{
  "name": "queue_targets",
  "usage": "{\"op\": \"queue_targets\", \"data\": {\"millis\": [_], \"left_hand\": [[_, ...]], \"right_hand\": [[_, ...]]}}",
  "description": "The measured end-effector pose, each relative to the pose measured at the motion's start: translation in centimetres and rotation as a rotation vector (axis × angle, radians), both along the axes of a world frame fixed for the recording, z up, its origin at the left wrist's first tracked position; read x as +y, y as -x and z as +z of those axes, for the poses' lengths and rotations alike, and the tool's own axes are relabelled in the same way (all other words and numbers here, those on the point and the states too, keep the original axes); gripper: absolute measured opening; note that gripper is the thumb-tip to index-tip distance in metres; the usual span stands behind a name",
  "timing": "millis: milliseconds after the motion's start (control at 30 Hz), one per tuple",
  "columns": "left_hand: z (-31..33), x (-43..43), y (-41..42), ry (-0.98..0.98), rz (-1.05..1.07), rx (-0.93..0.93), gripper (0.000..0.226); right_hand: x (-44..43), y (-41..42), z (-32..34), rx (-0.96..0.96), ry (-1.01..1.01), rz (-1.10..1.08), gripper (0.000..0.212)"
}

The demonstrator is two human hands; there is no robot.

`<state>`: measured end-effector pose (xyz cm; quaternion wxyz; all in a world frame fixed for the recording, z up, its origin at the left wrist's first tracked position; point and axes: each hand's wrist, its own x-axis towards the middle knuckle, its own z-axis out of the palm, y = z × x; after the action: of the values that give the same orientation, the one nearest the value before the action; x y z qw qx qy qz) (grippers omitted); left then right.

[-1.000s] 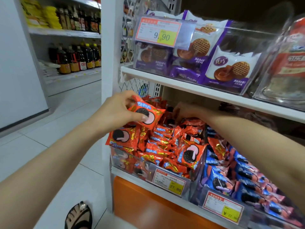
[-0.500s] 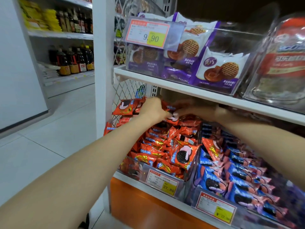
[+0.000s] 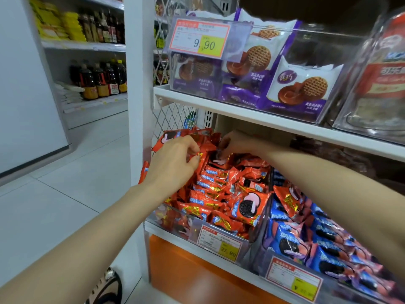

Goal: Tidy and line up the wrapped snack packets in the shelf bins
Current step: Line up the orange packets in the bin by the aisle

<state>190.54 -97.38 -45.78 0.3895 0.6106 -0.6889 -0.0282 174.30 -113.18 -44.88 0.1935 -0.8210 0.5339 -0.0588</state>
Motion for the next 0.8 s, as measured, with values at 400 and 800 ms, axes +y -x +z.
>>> {"op": "queue_targets", "data": {"millis": [400, 800], "left_hand": [[-0.4, 0.3, 0.0, 0.021, -0.039, -0.050, 0.013], [-1.1, -3.9, 3.7, -0.171, -0.276, -1.018, 0.040]], "right_hand": [[-0.3, 0.3, -0.8, 0.195, 0.035, 0.073, 0.047], [-0.5, 0.5, -0.9, 0.230, 0.005, 0.097, 0.068]]}}
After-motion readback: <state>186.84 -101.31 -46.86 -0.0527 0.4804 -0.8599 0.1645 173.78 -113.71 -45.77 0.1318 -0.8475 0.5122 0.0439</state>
